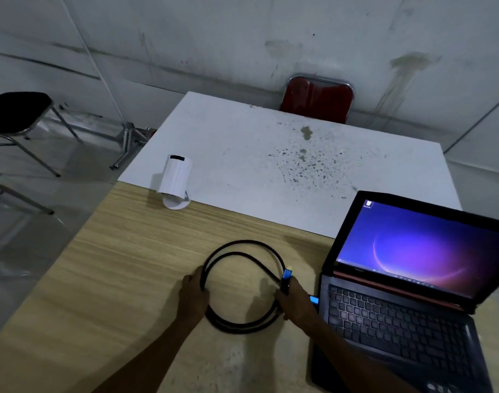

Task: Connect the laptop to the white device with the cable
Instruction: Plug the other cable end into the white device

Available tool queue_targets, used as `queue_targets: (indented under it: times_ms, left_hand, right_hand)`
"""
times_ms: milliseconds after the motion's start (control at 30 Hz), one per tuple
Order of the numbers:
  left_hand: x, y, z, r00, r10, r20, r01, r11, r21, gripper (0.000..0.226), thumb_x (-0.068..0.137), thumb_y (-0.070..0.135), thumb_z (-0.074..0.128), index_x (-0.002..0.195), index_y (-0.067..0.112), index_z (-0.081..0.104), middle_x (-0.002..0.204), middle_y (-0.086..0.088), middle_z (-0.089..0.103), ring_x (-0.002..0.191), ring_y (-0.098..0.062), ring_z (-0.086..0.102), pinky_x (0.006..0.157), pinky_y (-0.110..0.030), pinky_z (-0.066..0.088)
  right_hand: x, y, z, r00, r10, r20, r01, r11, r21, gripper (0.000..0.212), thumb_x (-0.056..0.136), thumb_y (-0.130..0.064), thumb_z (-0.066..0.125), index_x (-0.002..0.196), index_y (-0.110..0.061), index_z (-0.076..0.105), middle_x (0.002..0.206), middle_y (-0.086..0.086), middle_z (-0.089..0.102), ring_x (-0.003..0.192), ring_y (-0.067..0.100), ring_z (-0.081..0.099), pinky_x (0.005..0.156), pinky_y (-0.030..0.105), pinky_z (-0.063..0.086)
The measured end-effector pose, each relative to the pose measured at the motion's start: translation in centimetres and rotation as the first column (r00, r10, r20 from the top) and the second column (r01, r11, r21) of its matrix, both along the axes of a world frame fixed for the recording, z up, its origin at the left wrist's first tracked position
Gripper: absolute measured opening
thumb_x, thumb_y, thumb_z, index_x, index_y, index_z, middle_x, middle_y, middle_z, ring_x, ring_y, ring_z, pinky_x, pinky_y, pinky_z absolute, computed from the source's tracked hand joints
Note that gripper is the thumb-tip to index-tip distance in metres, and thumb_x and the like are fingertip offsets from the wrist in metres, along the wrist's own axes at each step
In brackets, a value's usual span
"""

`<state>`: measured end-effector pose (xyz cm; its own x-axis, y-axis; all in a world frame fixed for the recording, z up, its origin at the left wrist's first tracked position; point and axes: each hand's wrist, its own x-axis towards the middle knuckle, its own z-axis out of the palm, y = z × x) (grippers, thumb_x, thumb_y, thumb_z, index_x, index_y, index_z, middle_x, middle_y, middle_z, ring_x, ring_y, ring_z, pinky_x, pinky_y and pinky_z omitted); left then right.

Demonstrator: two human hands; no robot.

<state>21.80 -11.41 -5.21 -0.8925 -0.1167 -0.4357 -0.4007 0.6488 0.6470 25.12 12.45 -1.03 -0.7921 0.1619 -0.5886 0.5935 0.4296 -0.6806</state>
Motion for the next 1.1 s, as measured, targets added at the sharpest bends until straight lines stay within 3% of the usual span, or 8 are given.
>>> queue_targets:
  times_ms: [167, 300, 433, 533, 700, 800, 933, 1100]
  left_hand:
    - [-2.6, -1.5, 0.3, 0.999, 0.036, 0.001, -0.036, 0.999, -0.023, 0.064, 0.092, 0.015, 0.064, 0.148, 0.008, 0.034, 0.139, -0.027, 0.043, 0.124, -0.041, 0.05, 0.103, -0.049, 0.046]
    - [-5.2, -2.1, 1.3, 0.998, 0.036, -0.05, -0.037, 0.999, -0.013, 0.057, 0.094, 0.02, 0.06, 0.147, 0.012, 0.038, 0.135, -0.023, 0.045, 0.118, -0.038, 0.054, 0.098, -0.046, 0.049]
    - [-8.6, -2.9, 3.1, 0.986, -0.052, -0.161, 0.044, 0.998, -0.052, 0.05, 0.095, 0.015, 0.057, 0.143, 0.015, 0.043, 0.129, -0.017, 0.05, 0.115, -0.033, 0.056, 0.096, -0.044, 0.05]
    - [-11.6, -3.0, 4.6, 0.957, -0.138, -0.255, 0.089, 0.977, -0.195, 0.049, 0.093, 0.015, 0.056, 0.141, 0.018, 0.046, 0.126, -0.013, 0.054, 0.117, -0.031, 0.055, 0.093, -0.043, 0.051]
    - [-18.6, -4.9, 7.4, 0.919, -0.075, -0.388, -0.069, 0.936, -0.344, 0.053, 0.088, 0.016, 0.064, 0.138, 0.016, 0.047, 0.133, -0.016, 0.05, 0.121, -0.035, 0.049, 0.092, -0.047, 0.052]
    - [-22.5, -6.1, 7.8, 0.937, -0.061, -0.345, -0.101, 0.896, -0.432, 0.07, 0.086, 0.025, 0.068, 0.146, 0.016, 0.033, 0.142, -0.019, 0.037, 0.125, -0.04, 0.044, 0.093, -0.051, 0.049]
    - [-25.5, -6.9, 6.9, 0.979, 0.006, -0.202, -0.075, 0.937, -0.34, 0.106, 0.077, 0.04, 0.078, 0.154, 0.022, 0.007, 0.152, -0.024, 0.021, 0.135, -0.046, 0.033, 0.101, -0.06, 0.042]
    - [-27.6, -7.0, 5.2, 0.989, -0.006, -0.149, -0.05, 0.928, -0.368, 0.112, 0.072, 0.041, 0.082, 0.152, 0.016, 0.009, 0.138, -0.031, 0.042, 0.121, -0.049, 0.047, 0.096, -0.055, 0.044]
  right_hand:
    - [-2.3, -0.8, 0.4, 0.991, -0.11, -0.081, 0.1, 0.988, -0.122, 0.02, 0.1, -0.023, 0.049, 0.107, -0.006, 0.054, 0.087, 0.019, 0.069, 0.066, 0.026, 0.065, 0.052, 0.032, 0.052]
    - [-4.2, -0.7, -0.8, 0.998, -0.065, -0.011, 0.066, 0.996, 0.066, 0.021, 0.096, -0.022, 0.053, 0.108, -0.004, 0.052, 0.095, 0.015, 0.062, 0.084, 0.029, 0.06, 0.068, 0.031, 0.043]
    - [-6.4, -0.5, -1.2, 0.999, -0.045, 0.001, 0.044, 0.986, 0.16, 0.021, 0.094, -0.016, 0.05, 0.111, -0.004, 0.05, 0.096, 0.014, 0.059, 0.086, 0.029, 0.058, 0.07, 0.032, 0.04]
    - [-8.5, -0.6, -1.0, 0.999, 0.012, -0.042, -0.004, 0.982, 0.19, 0.024, 0.092, -0.016, 0.052, 0.112, -0.004, 0.053, 0.105, 0.025, 0.062, 0.081, 0.028, 0.058, 0.071, 0.034, 0.044]
    - [-11.9, -1.6, -0.4, 0.995, 0.073, -0.065, -0.052, 0.958, 0.281, 0.036, 0.095, -0.028, 0.053, 0.127, -0.011, 0.053, 0.121, 0.021, 0.057, 0.094, 0.033, 0.066, 0.08, 0.033, 0.05]
    - [-12.6, -1.5, -0.6, 0.995, 0.06, -0.082, -0.03, 0.947, 0.32, 0.029, 0.095, -0.027, 0.052, 0.122, -0.015, 0.055, 0.12, 0.016, 0.056, 0.091, 0.029, 0.062, 0.079, 0.033, 0.049]
    - [-12.2, -0.3, -1.3, 0.99, 0.059, -0.128, -0.015, 0.946, 0.323, 0.023, 0.095, -0.022, 0.053, 0.117, -0.017, 0.058, 0.117, 0.015, 0.058, 0.082, 0.022, 0.056, 0.077, 0.033, 0.047]
    - [-12.4, 1.3, -1.7, 0.992, 0.015, -0.127, 0.022, 0.958, 0.286, 0.023, 0.096, -0.018, 0.051, 0.117, -0.013, 0.058, 0.113, 0.016, 0.06, 0.08, 0.029, 0.066, 0.074, 0.036, 0.054]
